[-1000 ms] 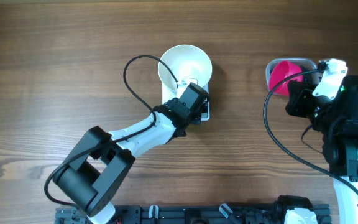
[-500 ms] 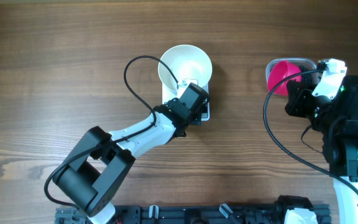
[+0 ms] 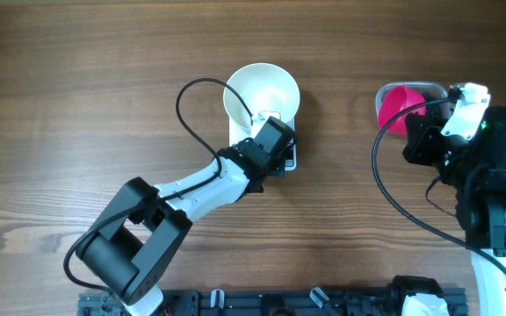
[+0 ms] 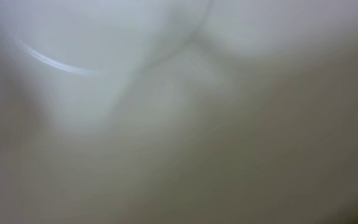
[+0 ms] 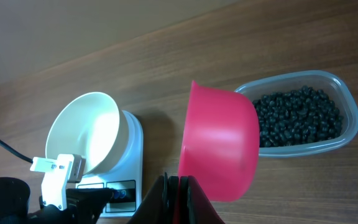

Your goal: Scoop item into bowl and weigh 150g on scale

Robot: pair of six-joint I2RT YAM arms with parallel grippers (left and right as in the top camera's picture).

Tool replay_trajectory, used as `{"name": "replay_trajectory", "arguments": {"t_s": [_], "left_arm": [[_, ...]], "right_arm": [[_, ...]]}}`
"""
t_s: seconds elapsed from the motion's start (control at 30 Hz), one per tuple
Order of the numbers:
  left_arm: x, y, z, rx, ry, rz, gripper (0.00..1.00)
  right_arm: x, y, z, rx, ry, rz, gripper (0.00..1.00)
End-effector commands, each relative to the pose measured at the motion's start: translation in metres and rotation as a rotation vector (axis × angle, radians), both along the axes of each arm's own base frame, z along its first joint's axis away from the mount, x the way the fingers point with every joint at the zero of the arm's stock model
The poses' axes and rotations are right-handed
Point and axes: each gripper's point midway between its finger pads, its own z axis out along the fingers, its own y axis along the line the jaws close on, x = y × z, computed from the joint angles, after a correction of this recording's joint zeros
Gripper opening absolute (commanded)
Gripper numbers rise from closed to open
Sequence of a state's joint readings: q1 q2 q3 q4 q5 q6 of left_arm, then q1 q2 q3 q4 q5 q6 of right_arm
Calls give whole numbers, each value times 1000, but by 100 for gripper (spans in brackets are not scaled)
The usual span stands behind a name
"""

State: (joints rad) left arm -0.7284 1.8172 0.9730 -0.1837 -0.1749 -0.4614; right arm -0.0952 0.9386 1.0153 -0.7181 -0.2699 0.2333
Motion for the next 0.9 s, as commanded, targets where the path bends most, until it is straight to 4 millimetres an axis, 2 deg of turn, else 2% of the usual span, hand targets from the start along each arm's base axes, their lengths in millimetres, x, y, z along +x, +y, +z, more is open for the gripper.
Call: {"name": "replay_trajectory", "arguments": {"t_s": [0.0,0.4,0.5,0.57,0.63,0.67,0.73,0.8,0.87], "left_arm": [[-15,9,-28,53,85,-11,4],[-17,13,-33,76,96,-6,4],[-15,11,-25,62,82,-6,4],[-10,7,7,13,22,-10,4],[-5,3,60,-56,-80,-33,4],[-7,6,88,-85,-129,-31,4],[-14,19,125,-104,-184,-15,4],[-25,37,146,-85,-210,10,4],[-38,70,157,-5,-218,61,4]], "right_arm": [[0,3,1,17,-4,10,4],[0,4,1,22,-4,16,4],[0,4,1,20,-4,17,4],[0,4,1,20,-5,17,4],[0,4,1,20,-4,17,4],[0,4,1,20,-4,17,4],[0,4,1,20,-5,17,4],[0,4,1,20,-4,17,4],[0,4,1,21,-2,17,4]]}}
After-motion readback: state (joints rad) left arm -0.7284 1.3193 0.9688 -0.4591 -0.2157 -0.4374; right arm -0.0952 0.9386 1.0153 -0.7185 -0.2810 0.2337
